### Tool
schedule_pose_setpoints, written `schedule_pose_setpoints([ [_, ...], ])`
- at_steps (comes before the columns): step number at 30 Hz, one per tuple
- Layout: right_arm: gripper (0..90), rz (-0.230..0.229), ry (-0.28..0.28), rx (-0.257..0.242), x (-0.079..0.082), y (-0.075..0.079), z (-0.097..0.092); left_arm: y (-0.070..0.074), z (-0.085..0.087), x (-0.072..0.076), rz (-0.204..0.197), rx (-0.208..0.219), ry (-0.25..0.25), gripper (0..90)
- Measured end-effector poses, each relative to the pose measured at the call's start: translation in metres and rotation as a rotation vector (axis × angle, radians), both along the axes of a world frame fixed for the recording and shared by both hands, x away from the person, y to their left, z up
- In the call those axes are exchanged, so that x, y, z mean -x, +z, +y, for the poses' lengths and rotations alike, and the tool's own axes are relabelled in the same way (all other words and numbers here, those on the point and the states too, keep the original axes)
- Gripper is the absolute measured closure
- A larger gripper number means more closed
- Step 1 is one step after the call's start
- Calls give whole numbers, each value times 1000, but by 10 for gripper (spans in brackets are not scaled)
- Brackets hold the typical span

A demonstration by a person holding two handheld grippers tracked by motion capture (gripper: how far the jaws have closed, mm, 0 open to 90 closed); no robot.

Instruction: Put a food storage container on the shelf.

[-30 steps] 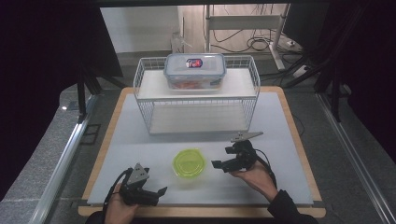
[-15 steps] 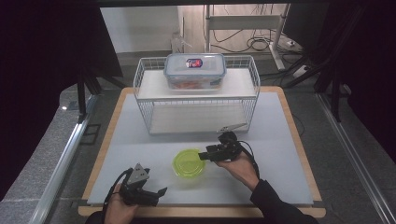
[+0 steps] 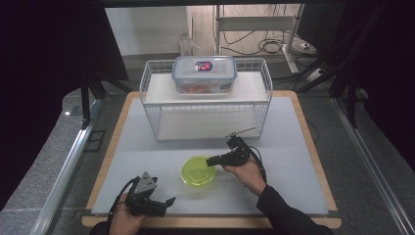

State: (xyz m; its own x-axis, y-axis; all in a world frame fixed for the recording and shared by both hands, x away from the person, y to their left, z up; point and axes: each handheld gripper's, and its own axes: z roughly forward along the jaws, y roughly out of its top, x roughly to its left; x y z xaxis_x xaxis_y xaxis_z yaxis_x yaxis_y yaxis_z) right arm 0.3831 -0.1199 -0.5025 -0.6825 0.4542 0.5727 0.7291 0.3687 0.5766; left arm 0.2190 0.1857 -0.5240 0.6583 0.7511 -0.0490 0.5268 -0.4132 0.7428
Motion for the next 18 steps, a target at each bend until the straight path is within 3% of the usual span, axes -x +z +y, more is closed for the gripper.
schedule_pose_setpoints([
  [4, 806, -7, 10, 4, 3, 4, 2, 0, 0, 0, -1, -1, 0, 66],
  [10, 823, -4, 22, -40, 8, 9, 2, 0, 0, 0, -1, -3, -1, 66],
  [14, 827, -28, 10, -42, 9, 15, 0, 0, 0, 0, -1, -2, -1, 66],
  [18, 830, -20, -13, -70, 6, 19, -8, 0, 0, 0, 0, -2, 0, 66],
])
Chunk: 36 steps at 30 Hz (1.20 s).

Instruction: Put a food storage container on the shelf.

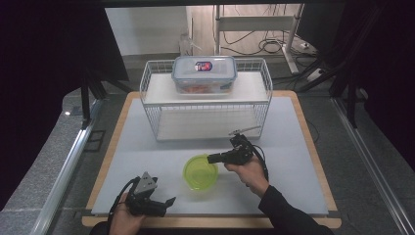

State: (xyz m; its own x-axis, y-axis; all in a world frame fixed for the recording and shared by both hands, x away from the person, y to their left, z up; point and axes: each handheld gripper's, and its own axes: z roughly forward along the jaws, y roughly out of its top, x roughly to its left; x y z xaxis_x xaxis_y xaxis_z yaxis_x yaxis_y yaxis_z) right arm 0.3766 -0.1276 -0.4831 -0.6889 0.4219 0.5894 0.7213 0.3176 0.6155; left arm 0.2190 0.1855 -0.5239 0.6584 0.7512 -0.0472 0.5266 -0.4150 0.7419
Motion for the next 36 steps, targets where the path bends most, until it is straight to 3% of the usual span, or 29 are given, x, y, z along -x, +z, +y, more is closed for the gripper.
schedule_pose_setpoints([
  [7, 842, -12, -14, -50, -1, 11, -8, 0, 0, 0, -2, 4, 2, 66],
  [9, 843, -31, -25, -51, -1, 15, -10, 0, 0, 0, -2, 4, 2, 66],
  [22, 844, -40, -41, -102, -2, 26, -17, 0, 0, 0, 1, 2, 1, 66],
  [30, 844, -48, -61, -157, -5, 45, -26, 0, 0, -1, 1, 2, 2, 66],
  [36, 844, -82, -72, -186, -9, 70, -32, 0, 0, -1, 1, 6, 5, 65],
])
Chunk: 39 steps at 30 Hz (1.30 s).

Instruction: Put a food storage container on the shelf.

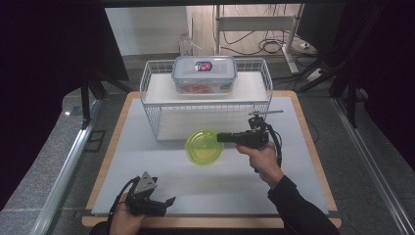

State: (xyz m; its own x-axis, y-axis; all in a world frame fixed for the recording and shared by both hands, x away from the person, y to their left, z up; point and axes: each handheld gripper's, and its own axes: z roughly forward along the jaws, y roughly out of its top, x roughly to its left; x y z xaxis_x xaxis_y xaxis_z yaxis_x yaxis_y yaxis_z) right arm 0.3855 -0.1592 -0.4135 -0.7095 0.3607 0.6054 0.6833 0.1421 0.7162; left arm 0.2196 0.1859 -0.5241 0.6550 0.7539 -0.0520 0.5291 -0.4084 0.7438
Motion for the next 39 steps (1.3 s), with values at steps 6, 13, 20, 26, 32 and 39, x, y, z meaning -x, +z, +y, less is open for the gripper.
schedule_pose_setpoints([
  [6, 844, -21, -21, -30, -6, 23, -5, 0, 0, 0, 0, 1, 0, 65],
  [13, 845, -40, -45, -66, -14, 50, -10, 0, 1, 0, -2, 2, -1, 64],
  [20, 844, -47, -65, -104, -21, 68, -14, 0, 1, 0, -2, 8, 2, 63],
  [26, 845, -56, -87, -131, -29, 88, -17, 0, 1, 0, 0, 13, 2, 63],
  [32, 845, -63, -110, -154, -37, 108, -18, 0, 1, 0, 2, 12, 2, 62],
  [39, 845, -64, -162, -176, -53, 135, -19, 0, 1, -1, 6, 12, -1, 62],
])
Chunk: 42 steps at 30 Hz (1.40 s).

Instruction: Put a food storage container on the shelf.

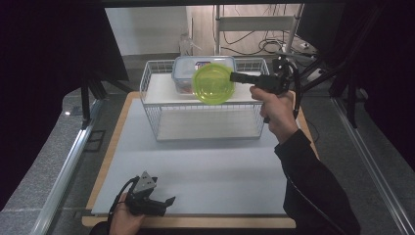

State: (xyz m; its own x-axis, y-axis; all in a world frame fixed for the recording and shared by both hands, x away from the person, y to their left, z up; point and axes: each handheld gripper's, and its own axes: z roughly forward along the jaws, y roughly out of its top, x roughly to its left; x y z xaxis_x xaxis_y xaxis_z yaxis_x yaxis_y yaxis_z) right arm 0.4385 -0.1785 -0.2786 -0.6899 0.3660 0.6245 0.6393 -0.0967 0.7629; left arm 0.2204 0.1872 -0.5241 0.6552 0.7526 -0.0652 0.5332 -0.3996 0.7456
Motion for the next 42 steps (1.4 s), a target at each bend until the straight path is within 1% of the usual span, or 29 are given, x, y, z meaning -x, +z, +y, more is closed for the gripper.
schedule_pose_setpoints([
  [3, 845, -3, -15, 5, -5, 5, 1, 0, 0, 0, -1, 2, 1, 62],
  [4, 845, 1, -29, -4, -11, 10, 3, 0, 0, 0, -1, 2, 0, 62],
  [5, 845, 1, -29, -4, -11, 10, 3, 0, 0, 0, -1, 2, 0, 62],
  [8, 844, 6, -59, 2, -21, 16, 8, 0, 0, 0, 0, 5, -1, 62],
  [9, 844, 6, -59, 2, -21, 16, 8, 0, 0, 0, 0, 5, -1, 62],
  [10, 844, 11, -65, 1, -24, 18, 10, 0, 0, 0, 0, 6, -1, 62],
  [11, 844, 16, -79, -5, -31, 19, 13, 0, 0, 0, -2, 6, -1, 62],
  [12, 844, 16, -79, -5, -31, 19, 13, 0, 1, 0, -2, 8, -1, 62],
  [13, 844, 19, -94, -4, -37, 21, 17, 0, 1, 0, -4, 11, -2, 62],
  [15, 844, 22, -98, -5, -39, 21, 19, 0, 1, 0, -3, 15, -3, 62],
  [17, 844, 26, -111, -4, -46, 22, 24, 0, 1, 0, -3, 17, -5, 62],
  [18, 844, 33, -123, -5, -53, 23, 28, 0, 1, 0, -3, 18, -7, 62],
  [19, 844, 33, -123, -5, -53, 23, 28, 0, 1, 0, -3, 18, -7, 62],
  [21, 843, 44, -140, 4, -62, 24, 35, 1, 2, 1, -2, 22, -10, 62],
  [23, 843, 49, -149, 4, -65, 23, 37, 1, 2, 1, -2, 23, -11, 62],
  [25, 843, 67, -172, 4, -73, 21, 41, 1, 2, 1, -1, 25, -13, 62],
  [26, 843, 67, -172, 4, -73, 21, 41, 1, 2, 1, -1, 25, -15, 62],
  [27, 841, 78, -185, -1, -77, 19, 43, 1, 2, 1, 2, 29, -15, 62],
  [28, 841, 78, -185, -1, -77, 19, 43, 1, 2, 1, 2, 29, -15, 62],
  [29, 840, 91, -184, -10, -79, 18, 43, 0, 2, 1, 2, 31, -16, 62],
  [30, 834, 95, -200, -18, -80, 17, 44, 0, 2, 1, 0, 31, -15, 62],
  [33, 823, 93, -217, -14, -81, 17, 44, 0, 1, 1, 1, 33, -17, 62],
  [34, 814, 89, -234, -5, -81, 16, 45, 0, 1, 1, 2, 33, -17, 62],
  [35, 814, 89, -234, -5, -81, 16, 45, 0, 1, 1, 2, 33, -17, 62],
  [36, 803, 90, -233, -4, -81, 16, 45, 0, 1, 1, 3, 33, -18, 62],
  [37, 760, 101, -241, 17, -82, 15, 46, 0, 1, 1, 5, 32, -18, 62],
  [39, 755, 100, -246, 22, -83, 15, 46, 0, 1, 1, 5, 32, -19, 62],
  [41, 715, 105, -253, 18, -83, 14, 47, 0, 1, 1, 7, 31, -19, 62],
  [42, 714, 112, -253, 11, -84, 13, 47, 0, 1, 1, 8, 31, -20, 62],
])
